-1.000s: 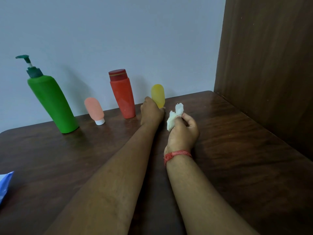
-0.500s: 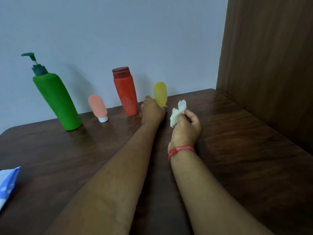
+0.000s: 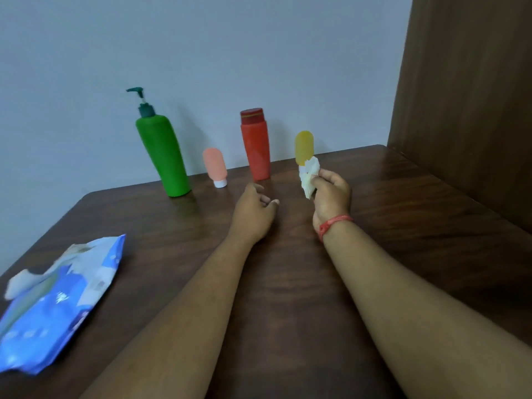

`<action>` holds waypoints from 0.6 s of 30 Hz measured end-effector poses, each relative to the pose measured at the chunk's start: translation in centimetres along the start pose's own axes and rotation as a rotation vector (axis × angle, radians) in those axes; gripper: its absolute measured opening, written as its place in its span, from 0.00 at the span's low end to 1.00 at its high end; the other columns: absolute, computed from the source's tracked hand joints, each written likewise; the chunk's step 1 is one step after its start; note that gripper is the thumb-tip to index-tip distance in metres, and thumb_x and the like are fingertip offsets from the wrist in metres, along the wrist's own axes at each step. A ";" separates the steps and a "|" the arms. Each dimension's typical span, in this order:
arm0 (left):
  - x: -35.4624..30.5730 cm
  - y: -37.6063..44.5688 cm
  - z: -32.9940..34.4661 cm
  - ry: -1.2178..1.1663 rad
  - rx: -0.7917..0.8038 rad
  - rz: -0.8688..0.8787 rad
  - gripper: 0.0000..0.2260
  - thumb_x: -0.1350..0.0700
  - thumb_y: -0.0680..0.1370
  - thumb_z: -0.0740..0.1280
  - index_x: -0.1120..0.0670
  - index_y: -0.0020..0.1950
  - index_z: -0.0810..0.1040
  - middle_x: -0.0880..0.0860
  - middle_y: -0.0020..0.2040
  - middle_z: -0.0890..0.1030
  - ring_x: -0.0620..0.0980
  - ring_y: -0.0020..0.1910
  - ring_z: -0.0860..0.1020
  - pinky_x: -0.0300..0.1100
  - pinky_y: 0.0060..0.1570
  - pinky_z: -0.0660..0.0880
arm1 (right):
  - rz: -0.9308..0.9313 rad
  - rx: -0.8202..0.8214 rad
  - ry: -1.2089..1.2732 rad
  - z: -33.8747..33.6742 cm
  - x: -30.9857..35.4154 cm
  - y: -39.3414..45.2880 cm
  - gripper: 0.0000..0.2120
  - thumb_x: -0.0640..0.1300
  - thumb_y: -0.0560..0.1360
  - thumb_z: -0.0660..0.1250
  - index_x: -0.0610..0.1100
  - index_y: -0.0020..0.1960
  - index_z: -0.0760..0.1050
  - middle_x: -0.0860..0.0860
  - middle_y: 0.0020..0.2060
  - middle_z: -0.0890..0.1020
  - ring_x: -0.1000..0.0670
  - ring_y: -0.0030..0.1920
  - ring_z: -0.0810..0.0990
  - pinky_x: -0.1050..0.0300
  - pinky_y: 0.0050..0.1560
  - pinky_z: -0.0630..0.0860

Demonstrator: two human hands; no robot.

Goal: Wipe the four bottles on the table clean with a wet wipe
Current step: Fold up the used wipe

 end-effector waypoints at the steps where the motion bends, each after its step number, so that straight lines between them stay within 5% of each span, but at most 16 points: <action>1: 0.5 -1.1 -1.2 -0.013 -0.004 -0.009 0.17 0.54 0.79 0.71 0.56 0.65 0.71 0.48 0.46 0.80 0.44 0.44 0.78 0.38 0.45 0.73 | 0.019 0.066 -0.004 0.5 -0.3 -0.4 0.12 0.29 0.75 0.64 0.43 0.44 0.82 0.48 0.43 0.86 0.47 0.47 0.86 0.55 0.48 0.81; 4: 2.0 -4.5 -4.8 -0.066 -0.019 -0.045 0.15 0.55 0.79 0.70 0.56 0.64 0.71 0.48 0.46 0.80 0.41 0.43 0.76 0.33 0.43 0.71 | 0.103 0.276 -0.032 2.1 -1.3 -2.5 0.13 0.26 0.76 0.61 0.39 0.49 0.81 0.47 0.47 0.86 0.43 0.52 0.85 0.51 0.53 0.81; 10: 3.7 -10.2 -10.4 -0.162 -0.037 -0.119 0.13 0.53 0.81 0.68 0.54 0.64 0.72 0.50 0.51 0.81 0.44 0.49 0.78 0.31 0.43 0.70 | 0.180 0.553 -0.139 4.3 -1.9 -8.7 0.10 0.29 0.79 0.61 0.37 0.55 0.79 0.42 0.56 0.84 0.46 0.52 0.85 0.58 0.47 0.81; 18: 3.4 -13.5 -12.3 -0.236 0.005 -0.131 0.18 0.45 0.80 0.68 0.49 0.67 0.72 0.46 0.54 0.81 0.41 0.54 0.77 0.37 0.52 0.72 | 0.199 0.677 -0.207 5.1 -3.2 -14.7 0.08 0.30 0.78 0.63 0.36 0.53 0.79 0.41 0.47 0.85 0.47 0.46 0.84 0.57 0.45 0.80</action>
Point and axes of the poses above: each hand's wrist, its own y-axis towards the middle knuckle, its own z-axis out of the palm, x = y × z, the point moved 6 cm from there along y, towards the middle knuckle
